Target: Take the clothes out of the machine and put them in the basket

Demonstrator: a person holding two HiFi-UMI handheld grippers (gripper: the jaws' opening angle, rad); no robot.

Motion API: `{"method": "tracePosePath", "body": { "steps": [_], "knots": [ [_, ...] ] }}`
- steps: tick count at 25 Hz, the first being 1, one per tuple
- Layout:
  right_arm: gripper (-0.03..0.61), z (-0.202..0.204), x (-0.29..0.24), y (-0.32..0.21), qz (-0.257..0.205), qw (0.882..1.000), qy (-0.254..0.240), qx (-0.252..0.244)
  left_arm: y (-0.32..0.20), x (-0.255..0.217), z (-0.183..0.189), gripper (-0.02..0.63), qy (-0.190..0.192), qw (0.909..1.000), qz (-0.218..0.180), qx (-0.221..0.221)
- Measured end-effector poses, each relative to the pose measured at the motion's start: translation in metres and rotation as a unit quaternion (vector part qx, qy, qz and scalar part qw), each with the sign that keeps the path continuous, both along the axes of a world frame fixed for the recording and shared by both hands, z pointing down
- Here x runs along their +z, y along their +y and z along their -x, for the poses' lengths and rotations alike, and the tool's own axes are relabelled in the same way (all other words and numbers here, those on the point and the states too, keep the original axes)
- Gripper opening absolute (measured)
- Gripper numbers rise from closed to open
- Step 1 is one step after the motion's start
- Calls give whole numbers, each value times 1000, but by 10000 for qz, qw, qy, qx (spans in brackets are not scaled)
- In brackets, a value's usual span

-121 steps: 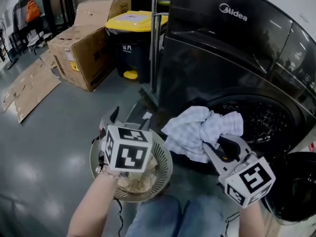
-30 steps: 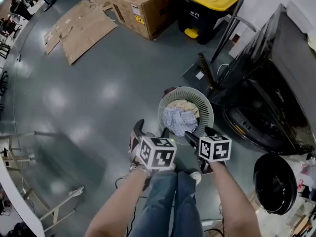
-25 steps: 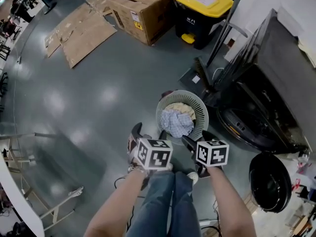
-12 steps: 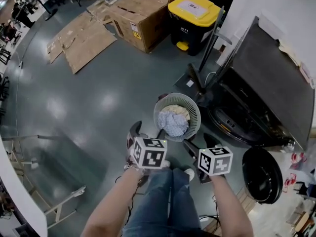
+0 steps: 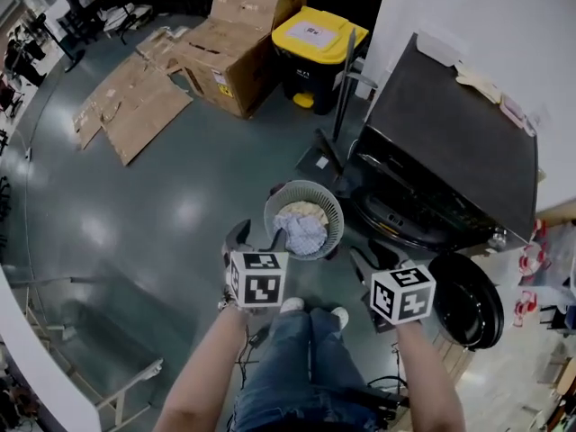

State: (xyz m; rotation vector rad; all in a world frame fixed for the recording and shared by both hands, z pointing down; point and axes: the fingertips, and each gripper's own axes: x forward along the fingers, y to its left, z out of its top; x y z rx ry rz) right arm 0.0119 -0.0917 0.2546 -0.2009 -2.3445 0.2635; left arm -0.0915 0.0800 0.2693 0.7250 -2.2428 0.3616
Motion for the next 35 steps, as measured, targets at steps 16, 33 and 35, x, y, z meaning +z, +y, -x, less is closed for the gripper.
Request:
{"method": "tracePosePath", "body": {
  "steps": [16, 33, 35],
  "knots": [
    [106, -34, -132, -28, -501, 9904, -1254, 304, -75, -139, -18, 275, -1406, 9770, -1072, 1192],
    [2, -94, -240, -89, -1303, 9539, -2524, 969, -90, -260, -38, 3, -2890, 9270, -1770, 1606],
    [2, -102, -253, -93, -1434, 9477, -2668, 1005, -95, -270, -42, 3, -2995, 9198, -1866, 1719]
  ]
}}
